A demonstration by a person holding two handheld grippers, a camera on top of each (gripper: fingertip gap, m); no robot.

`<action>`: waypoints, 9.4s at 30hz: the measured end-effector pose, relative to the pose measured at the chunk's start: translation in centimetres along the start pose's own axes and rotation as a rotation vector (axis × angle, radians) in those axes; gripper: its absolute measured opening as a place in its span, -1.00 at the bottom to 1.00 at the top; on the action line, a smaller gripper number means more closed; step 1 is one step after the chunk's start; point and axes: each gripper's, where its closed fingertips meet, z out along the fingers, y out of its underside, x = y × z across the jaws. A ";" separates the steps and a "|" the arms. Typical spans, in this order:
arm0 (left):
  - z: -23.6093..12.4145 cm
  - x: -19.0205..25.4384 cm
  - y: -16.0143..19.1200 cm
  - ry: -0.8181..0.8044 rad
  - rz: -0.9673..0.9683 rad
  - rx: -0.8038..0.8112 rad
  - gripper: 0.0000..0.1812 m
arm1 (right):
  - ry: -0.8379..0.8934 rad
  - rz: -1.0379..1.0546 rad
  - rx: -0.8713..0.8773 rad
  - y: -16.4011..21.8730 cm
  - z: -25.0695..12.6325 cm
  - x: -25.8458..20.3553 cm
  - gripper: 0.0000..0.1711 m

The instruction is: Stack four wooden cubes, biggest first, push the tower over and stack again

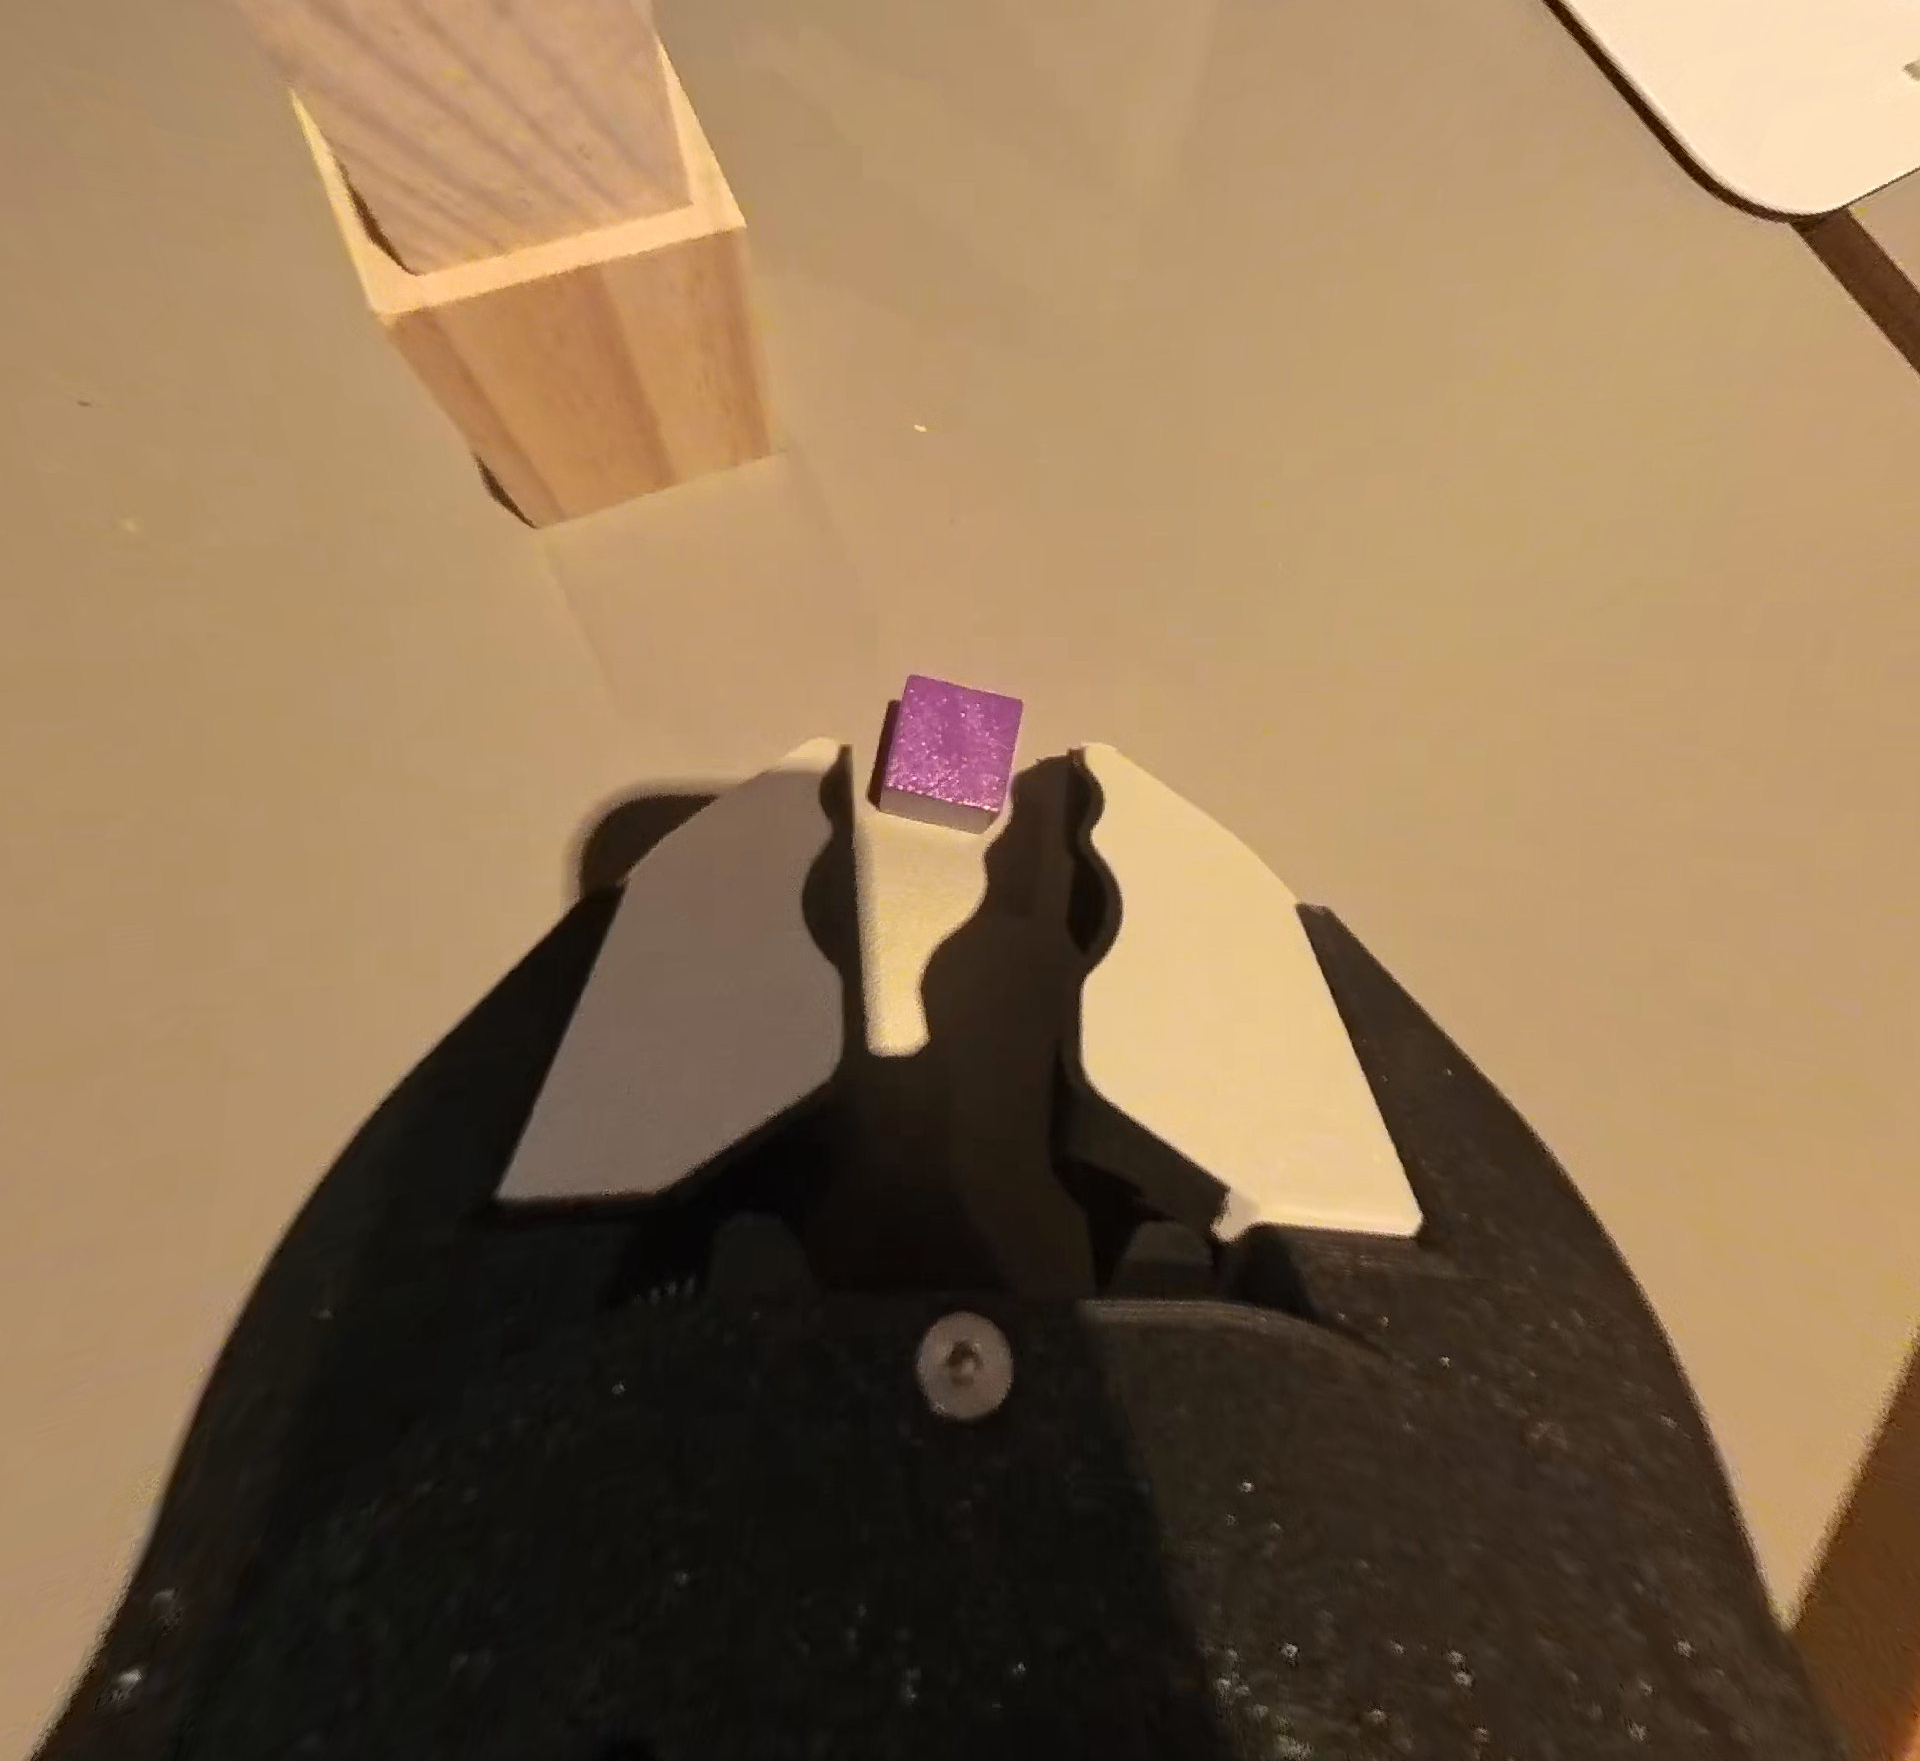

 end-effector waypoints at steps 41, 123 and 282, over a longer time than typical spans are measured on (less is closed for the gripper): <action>0.2 -0.2 0.2 -0.012 -0.001 -0.020 -0.72 | -0.406 -0.266 0.138 -15.3 -3.9 -6.0 -0.75; 0.1 -0.2 0.2 -0.011 -0.002 -0.016 -0.72 | 0.040 0.062 0.269 -8.8 4.4 5.5 -1.00; 3.1 11.2 10.6 -0.065 0.274 -0.690 -0.50 | -0.193 0.122 0.790 -14.0 -0.1 3.4 -1.00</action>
